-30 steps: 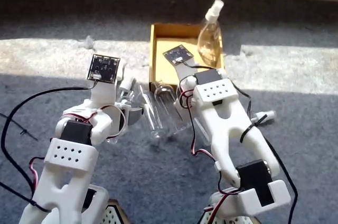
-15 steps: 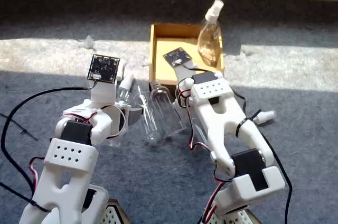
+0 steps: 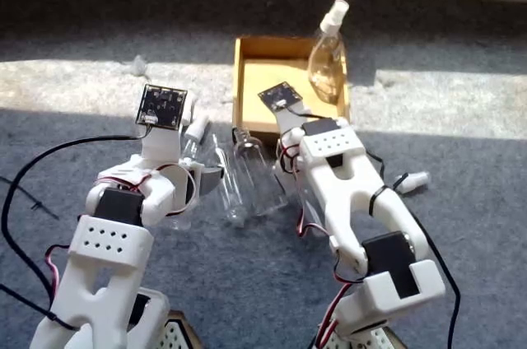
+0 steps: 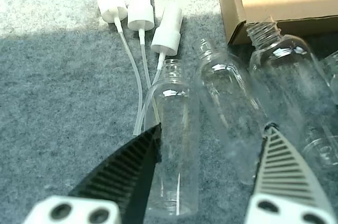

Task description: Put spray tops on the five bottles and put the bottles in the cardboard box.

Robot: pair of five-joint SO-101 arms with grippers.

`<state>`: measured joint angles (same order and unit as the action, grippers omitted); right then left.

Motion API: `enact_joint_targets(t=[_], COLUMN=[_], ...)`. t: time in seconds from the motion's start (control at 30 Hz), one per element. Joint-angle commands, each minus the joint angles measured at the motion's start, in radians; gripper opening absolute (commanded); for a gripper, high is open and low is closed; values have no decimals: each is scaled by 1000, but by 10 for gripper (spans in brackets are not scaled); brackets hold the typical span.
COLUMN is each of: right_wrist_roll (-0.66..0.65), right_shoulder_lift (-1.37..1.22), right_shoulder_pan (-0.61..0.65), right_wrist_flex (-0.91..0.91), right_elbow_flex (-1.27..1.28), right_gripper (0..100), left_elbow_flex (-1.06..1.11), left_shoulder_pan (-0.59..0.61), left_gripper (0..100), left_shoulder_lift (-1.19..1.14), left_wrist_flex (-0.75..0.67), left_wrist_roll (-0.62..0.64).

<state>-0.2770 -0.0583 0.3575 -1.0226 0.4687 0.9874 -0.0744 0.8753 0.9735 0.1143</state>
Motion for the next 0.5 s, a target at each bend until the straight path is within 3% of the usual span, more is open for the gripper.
enact_joint_targets(t=[0.0, 0.23, 0.47], right_wrist_roll=[-12, -11, 87], right_shoulder_lift=[1, 7, 65], right_shoulder_pan=[-5, -5, -70], right_wrist_flex=[38, 38, -7], right_elbow_flex=[48, 61, 53], right_gripper=[166, 160, 2], left_elbow_flex=[-10, -10, -13], left_shoulder_pan=[4, 4, 8], left_gripper=[281, 281, 281], left_shoulder_lift=[13, 13, 15], left_wrist_flex=[-18, -18, -18], left_wrist_roll=[-9, -9, -9])
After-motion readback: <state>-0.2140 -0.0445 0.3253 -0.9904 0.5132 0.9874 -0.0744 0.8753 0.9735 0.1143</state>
